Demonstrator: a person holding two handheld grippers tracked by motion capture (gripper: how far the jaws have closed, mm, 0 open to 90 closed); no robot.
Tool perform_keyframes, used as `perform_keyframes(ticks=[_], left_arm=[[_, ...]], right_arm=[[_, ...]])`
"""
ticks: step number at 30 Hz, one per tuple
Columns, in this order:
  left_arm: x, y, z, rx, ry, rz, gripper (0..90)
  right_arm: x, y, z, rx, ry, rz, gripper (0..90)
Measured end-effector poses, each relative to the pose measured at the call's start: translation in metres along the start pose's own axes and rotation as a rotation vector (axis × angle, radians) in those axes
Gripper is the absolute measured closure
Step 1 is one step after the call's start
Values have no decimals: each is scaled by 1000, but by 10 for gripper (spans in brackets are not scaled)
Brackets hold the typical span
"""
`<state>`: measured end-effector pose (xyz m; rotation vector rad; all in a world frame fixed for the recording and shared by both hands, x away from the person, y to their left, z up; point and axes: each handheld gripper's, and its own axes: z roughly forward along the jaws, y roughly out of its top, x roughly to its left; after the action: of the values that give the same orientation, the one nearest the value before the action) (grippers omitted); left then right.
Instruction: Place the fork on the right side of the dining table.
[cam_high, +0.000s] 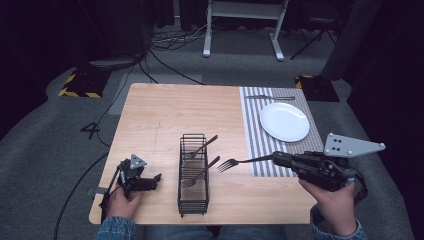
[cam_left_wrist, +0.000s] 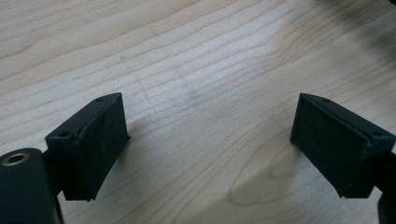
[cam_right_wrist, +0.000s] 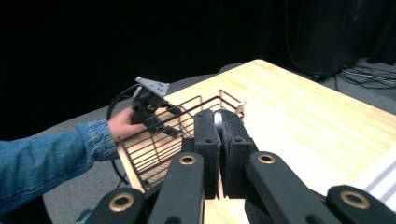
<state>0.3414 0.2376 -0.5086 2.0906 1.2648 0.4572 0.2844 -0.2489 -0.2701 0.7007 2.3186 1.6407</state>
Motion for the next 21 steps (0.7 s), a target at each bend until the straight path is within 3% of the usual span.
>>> perform_keyframes(ticks=[9,21], left_arm=[[0,0,0,0,-1,-1,110],[0,0,0,-1,0,0,110]], right_arm=[[-20,-3,-22,-29,-77,41,869],[-48,-7,-35,-33,-193,78,869]])
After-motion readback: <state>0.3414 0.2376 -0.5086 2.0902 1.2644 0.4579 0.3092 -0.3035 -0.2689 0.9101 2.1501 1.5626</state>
